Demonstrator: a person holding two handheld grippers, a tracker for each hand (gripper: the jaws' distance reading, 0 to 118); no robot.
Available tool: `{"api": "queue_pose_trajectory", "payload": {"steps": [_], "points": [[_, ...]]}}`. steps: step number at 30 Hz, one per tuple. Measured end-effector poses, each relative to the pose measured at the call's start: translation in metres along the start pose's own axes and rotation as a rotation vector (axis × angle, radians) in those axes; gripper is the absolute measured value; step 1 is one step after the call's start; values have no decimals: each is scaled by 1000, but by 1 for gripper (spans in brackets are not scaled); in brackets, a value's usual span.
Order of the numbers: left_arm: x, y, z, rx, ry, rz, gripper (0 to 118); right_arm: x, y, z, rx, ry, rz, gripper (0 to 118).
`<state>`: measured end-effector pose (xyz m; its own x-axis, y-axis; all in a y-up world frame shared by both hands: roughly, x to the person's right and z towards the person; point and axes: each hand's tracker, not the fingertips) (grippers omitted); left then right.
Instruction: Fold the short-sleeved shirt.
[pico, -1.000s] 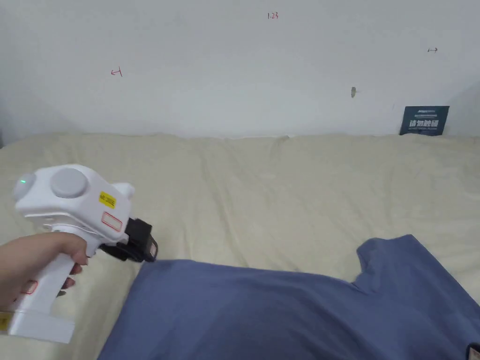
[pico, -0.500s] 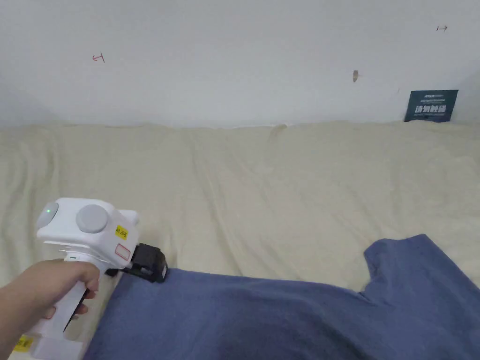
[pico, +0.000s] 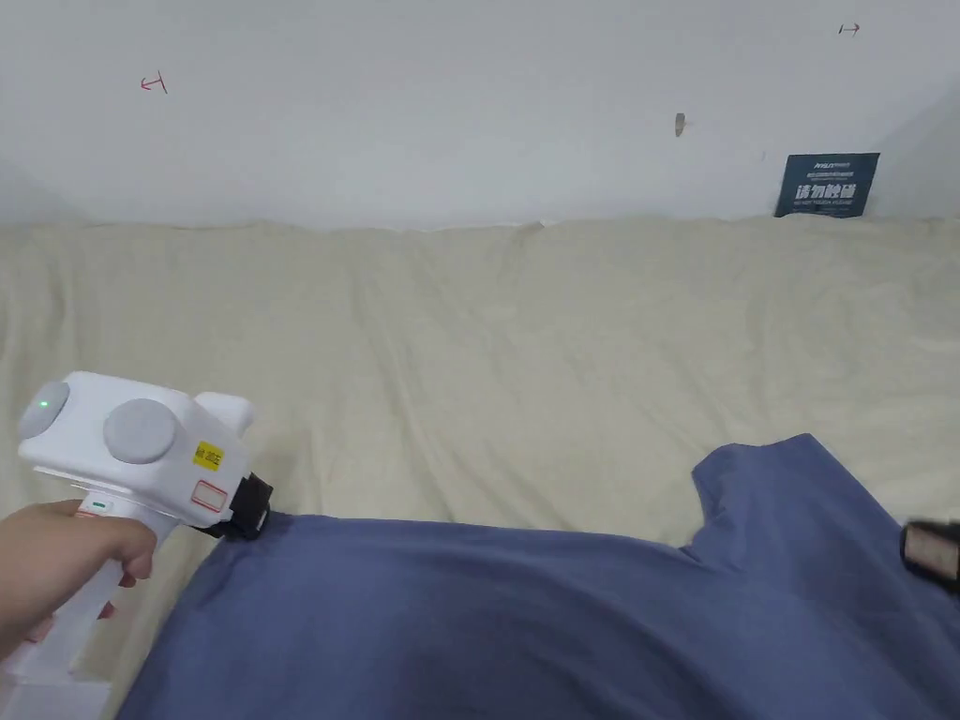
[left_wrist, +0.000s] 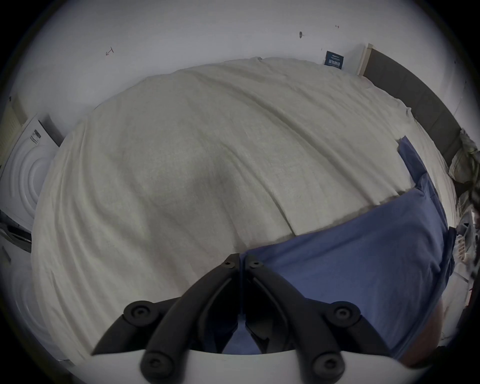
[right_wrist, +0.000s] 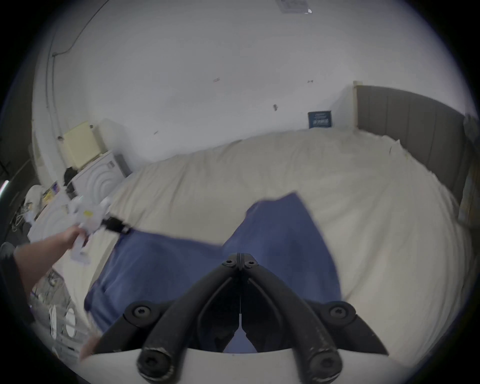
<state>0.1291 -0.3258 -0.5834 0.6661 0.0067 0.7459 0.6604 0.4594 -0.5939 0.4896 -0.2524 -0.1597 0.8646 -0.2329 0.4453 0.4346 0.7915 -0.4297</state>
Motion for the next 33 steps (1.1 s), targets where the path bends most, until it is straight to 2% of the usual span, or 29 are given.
{"api": "queue_pose_trajectory", "payload": {"steps": [2, 3, 4, 5, 6, 7, 8, 10, 14, 15, 16, 17, 18, 19, 23, 24, 25, 28, 32, 33], "points": [[-1, 1, 3, 15, -3, 0, 2, 18, 40, -33, -23, -26, -62, 0], [-2, 1, 5, 18, -5, 3, 2, 27, 59, -55, -58, -40, -89, 5], [-2, 0, 7, 18, -8, 5, 2, 36, 73, -77, -118, -42, -105, 27], [-2, -1, 9, 20, -6, 2, 2, 46, 85, -100, -190, -4, -107, 62], [0, -1, 10, 25, -2, -4, 2, 59, 94, -132, -300, 76, -137, 96], [0, -1, 12, 24, -4, -9, 2, 66, 96, -155, -400, 36, -166, 99], [-1, -1, 13, 25, -4, -11, 2, 66, 93, -165, -402, -55, -160, 99], [-2, 0, 14, 26, -1, -11, 2, 77, 92, -200, -437, -152, -133, 99], [-6, 0, 16, 26, -11, 1, 2, 87, 65, -222, -611, -251, -92, 96], [-5, 1, 13, 25, -11, 0, 2, 88, 58, -225, -658, -274, -81, 84], [-6, 1, 12, 20, -13, -2, 2, 88, 52, -222, -665, -284, -75, 78], [-6, 1, 11, 17, -14, -4, 2, 86, 56, -218, -630, -324, -37, 66], [-6, 0, 10, 12, -15, -6, 2, 85, 63, -214, -610, -296, -49, 20], [-5, 0, 8, 7, -13, -8, 2, 85, 67, -209, -608, -297, -55, 0], [-4, -3, 5, 2, -9, 0, 2, 96, 61, -171, -579, -239, -84, 0], [-4, -4, 6, 6, -6, 6, 2, 99, 59, -157, -561, -194, -93, 0], [-6, -4, 9, 12, -8, 14, 2, 89, 75, -168, -568, -177, -97, 0], [-4, -8, 22, 38, -11, 36, 2, 88, 81, -146, -524, -173, -114, 0], [-4, -22, 52, 107, -45, 82, 2, 81, 99, -116, -460, -102, -202, 0], [-4, -26, 60, 113, -48, 84, 2, 82, 99, -105, -453, -109, -194, 0]]}}
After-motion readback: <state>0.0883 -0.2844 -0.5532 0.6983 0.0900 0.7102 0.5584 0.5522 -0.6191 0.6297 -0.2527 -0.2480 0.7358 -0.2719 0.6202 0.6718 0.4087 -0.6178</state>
